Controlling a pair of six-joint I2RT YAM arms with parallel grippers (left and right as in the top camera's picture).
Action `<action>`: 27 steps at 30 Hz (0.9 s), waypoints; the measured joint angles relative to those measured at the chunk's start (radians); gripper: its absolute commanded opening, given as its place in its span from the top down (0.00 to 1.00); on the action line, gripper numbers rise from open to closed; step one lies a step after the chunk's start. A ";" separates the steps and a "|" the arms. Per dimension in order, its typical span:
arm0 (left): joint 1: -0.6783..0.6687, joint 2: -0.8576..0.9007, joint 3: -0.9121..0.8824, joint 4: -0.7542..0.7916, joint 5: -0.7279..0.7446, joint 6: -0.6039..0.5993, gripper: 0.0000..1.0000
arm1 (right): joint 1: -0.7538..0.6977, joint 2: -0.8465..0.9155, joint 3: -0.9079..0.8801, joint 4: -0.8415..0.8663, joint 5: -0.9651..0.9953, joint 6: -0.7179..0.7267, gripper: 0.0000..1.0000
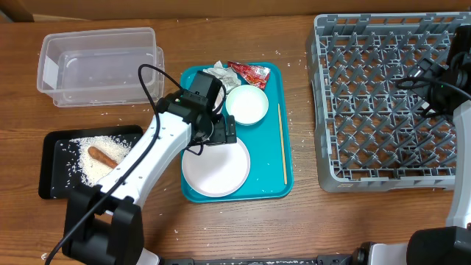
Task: Sort waste into correct bins and load items into the dishwasher
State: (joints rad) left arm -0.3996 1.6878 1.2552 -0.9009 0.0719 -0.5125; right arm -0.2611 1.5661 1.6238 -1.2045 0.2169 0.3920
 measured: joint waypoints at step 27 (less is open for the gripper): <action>-0.114 0.015 -0.001 -0.038 0.035 0.064 0.16 | 0.000 0.000 0.000 0.000 0.000 0.000 0.00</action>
State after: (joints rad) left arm -0.5140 1.7031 1.2541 -0.9386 0.1070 -0.4488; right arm -0.2611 1.5661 1.6238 -1.2045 0.2165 0.3923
